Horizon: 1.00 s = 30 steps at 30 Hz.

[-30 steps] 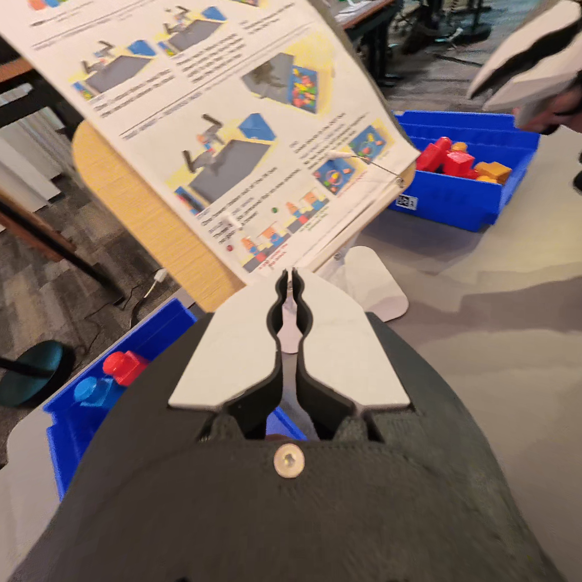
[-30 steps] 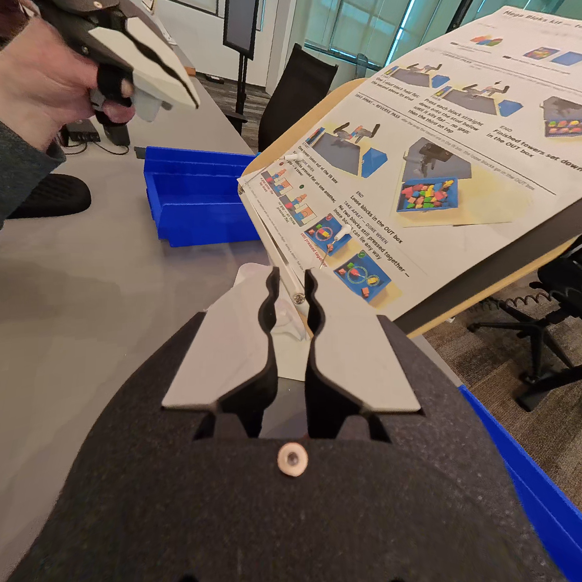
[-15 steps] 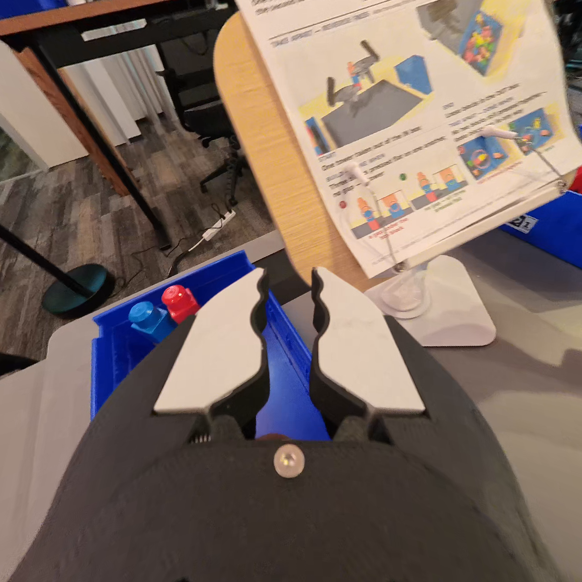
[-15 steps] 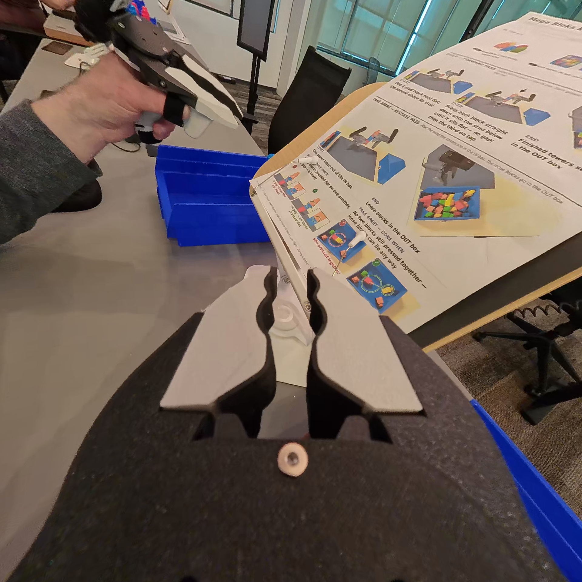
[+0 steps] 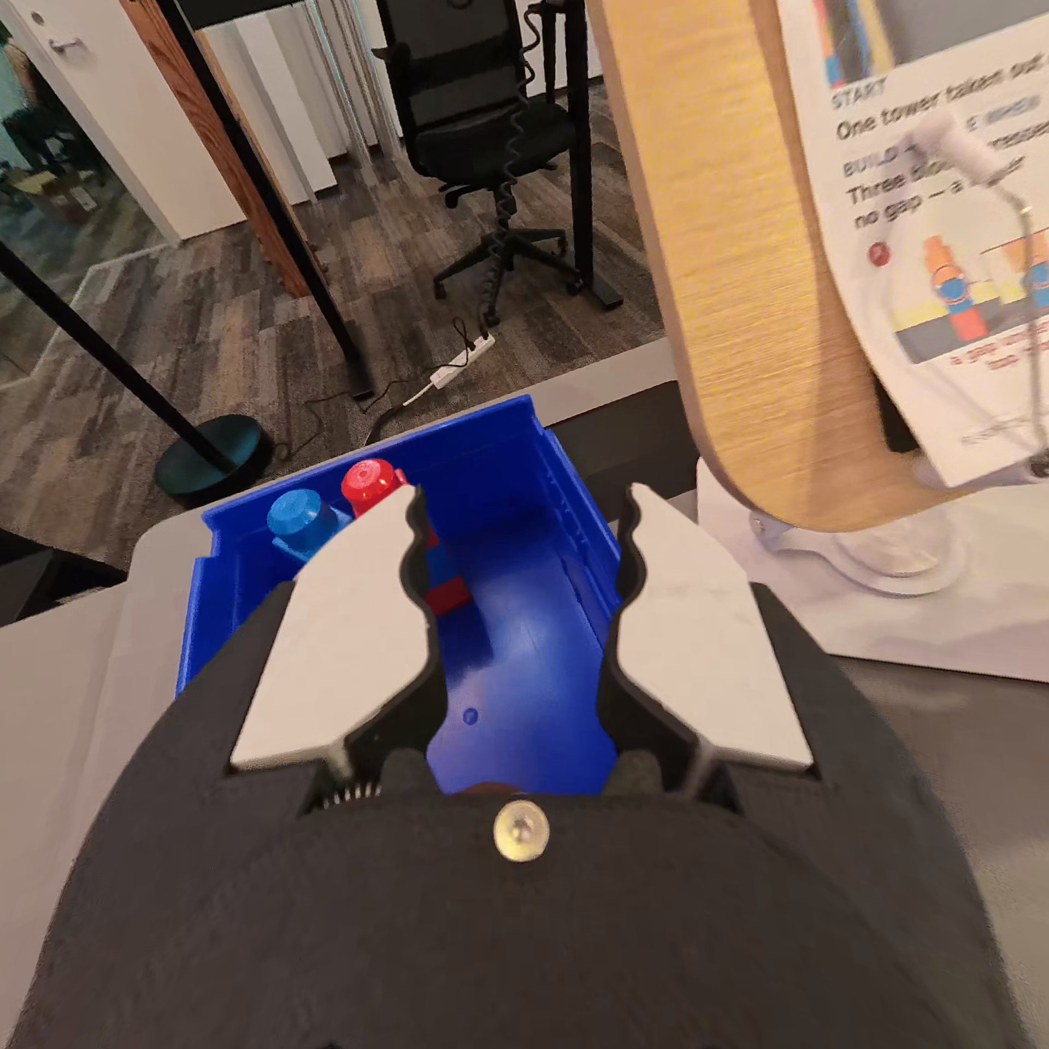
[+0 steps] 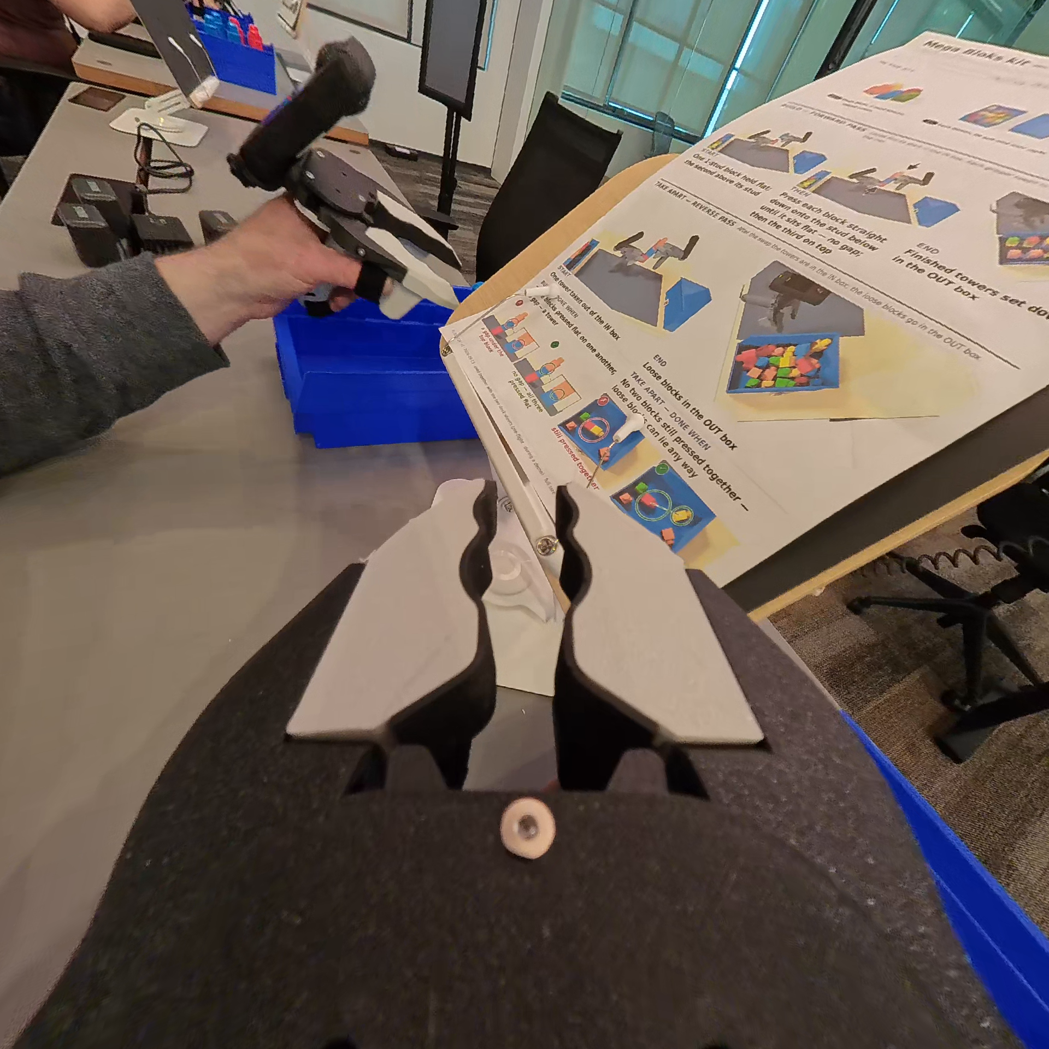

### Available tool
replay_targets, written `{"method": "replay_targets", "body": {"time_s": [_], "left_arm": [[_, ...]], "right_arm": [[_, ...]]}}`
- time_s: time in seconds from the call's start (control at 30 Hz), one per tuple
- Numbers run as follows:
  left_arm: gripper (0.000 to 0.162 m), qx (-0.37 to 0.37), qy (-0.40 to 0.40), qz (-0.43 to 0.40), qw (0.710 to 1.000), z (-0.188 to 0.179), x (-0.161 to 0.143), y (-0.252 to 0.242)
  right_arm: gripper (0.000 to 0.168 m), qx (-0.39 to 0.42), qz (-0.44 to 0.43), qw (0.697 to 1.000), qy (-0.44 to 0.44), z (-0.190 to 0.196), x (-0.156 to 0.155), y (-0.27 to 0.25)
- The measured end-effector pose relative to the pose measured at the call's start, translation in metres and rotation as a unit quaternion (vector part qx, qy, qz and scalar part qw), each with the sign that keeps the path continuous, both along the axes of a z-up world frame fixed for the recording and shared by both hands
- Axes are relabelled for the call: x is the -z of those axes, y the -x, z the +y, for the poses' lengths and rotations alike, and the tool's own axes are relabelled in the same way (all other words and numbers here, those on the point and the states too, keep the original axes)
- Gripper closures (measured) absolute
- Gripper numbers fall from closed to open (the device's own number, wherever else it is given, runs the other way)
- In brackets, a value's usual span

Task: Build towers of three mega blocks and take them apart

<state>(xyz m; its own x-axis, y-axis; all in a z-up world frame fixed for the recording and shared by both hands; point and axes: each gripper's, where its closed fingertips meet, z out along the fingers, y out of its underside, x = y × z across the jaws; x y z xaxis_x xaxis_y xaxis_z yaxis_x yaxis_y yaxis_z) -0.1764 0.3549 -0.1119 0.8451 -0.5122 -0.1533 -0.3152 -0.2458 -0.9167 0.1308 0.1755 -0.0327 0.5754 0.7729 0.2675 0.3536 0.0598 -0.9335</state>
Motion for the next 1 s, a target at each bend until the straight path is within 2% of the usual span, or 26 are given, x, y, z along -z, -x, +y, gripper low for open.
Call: {"method": "replay_targets", "body": {"time_s": [0.23,0.47,0.87,1.0], "left_arm": [[0.090,-0.020,0.003,0.041,0.999,0.041,0.012,0.008],[0.095,-0.033,0.011,0.062,0.997,0.072,0.022,0.018],[0.098,-0.060,0.036,0.111,0.991,0.094,0.051,0.028],[0.105,-0.071,0.040,0.115,0.990,0.098,0.055,0.032]], "right_arm": [[0.148,-0.002,0.007,1.000,0.009,0.004,0.004,-0.002],[0.148,-0.001,0.001,1.000,0.020,0.009,0.013,0.000],[0.148,-0.006,-0.001,1.000,0.029,0.011,0.021,0.004],[0.148,-0.006,-0.001,0.999,0.031,0.012,0.022,0.004]]}}
